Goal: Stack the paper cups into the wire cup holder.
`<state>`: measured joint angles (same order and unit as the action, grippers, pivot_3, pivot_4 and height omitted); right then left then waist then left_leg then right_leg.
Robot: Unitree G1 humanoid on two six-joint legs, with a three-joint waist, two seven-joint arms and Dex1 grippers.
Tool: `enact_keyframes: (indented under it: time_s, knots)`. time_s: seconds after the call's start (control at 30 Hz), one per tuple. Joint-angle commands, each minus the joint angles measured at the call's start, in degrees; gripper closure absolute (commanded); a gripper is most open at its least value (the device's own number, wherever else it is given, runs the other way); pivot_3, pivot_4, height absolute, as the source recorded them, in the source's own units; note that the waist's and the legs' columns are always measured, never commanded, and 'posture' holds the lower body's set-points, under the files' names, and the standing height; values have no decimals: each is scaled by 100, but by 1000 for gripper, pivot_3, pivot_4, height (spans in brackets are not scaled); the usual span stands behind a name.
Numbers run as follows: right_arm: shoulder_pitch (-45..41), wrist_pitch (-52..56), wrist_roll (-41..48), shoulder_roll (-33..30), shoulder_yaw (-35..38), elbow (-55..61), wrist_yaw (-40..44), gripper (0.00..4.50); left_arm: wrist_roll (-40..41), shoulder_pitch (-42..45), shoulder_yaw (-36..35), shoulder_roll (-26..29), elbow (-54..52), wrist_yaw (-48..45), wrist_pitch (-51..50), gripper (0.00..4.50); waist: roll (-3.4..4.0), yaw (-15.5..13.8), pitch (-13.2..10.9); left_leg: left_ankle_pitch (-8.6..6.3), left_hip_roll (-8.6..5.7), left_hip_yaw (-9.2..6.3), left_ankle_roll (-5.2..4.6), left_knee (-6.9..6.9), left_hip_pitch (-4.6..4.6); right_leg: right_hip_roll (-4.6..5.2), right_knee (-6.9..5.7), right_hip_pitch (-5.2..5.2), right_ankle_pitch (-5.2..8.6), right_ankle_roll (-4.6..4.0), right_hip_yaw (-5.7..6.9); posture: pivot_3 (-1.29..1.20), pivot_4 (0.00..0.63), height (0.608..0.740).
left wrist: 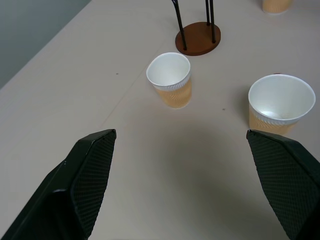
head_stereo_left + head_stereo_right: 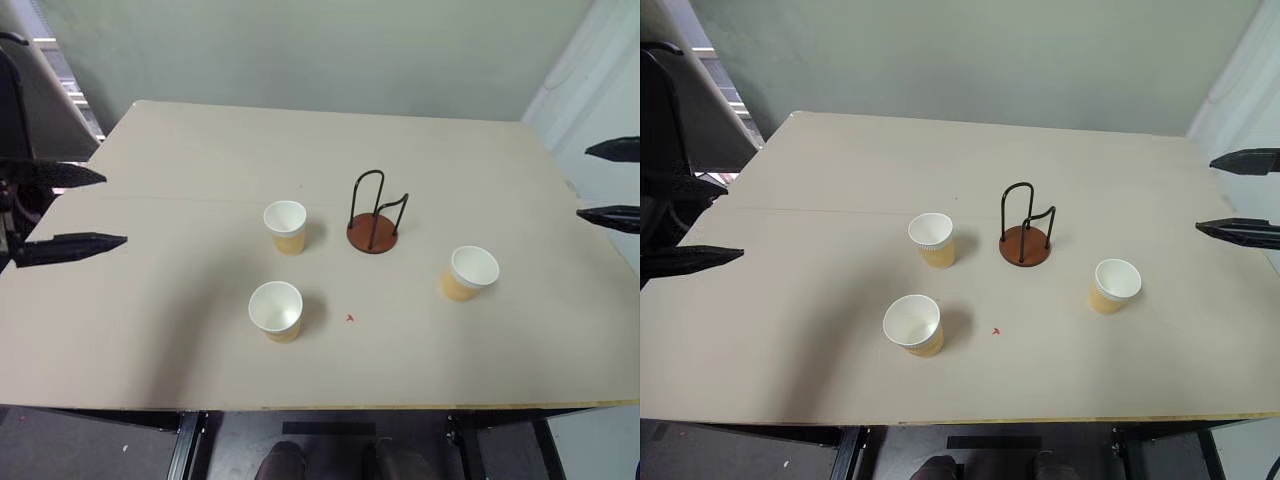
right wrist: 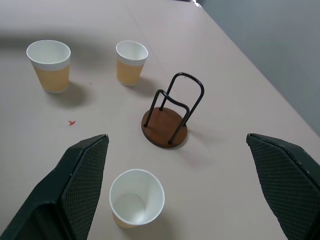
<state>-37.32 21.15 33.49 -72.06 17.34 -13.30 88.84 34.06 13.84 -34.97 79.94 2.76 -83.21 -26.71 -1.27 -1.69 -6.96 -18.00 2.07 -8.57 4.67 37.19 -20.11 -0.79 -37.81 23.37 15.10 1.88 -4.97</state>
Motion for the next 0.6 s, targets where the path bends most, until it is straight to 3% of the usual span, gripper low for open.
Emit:
enact_keyframes:
  time_s: [0.03, 0.4, 0.6]
  knots:
    - [-2, -29, 23, -45, 214, 28, -58, 0, -42, 41, -236, 19, -66, -37, 17, 27, 0, 0, 0, 0, 1, 0, 0, 0, 0, 0, 0, 0, 0, 1, 0, 0, 150, 740]
    - [-38, -184, -86, 49, 115, -87, -184, 0, -83, 85, -271, -60, -6, -40, 47, 27, -2, 3, 1, 1, 2, 1, 1, 2, 7, -1, -8, -3, -1, 2, 0, 0, 150, 740]
    - [-775, 100, -646, 1543, -1016, 796, -1683, 0, 142, 211, 122, -500, -527, 357, -71, 27, 0, 135, 3, 0, 10, 5, -2, 14, 26, -8, -20, -13, -8, 8, 2, 0, 150, 740]
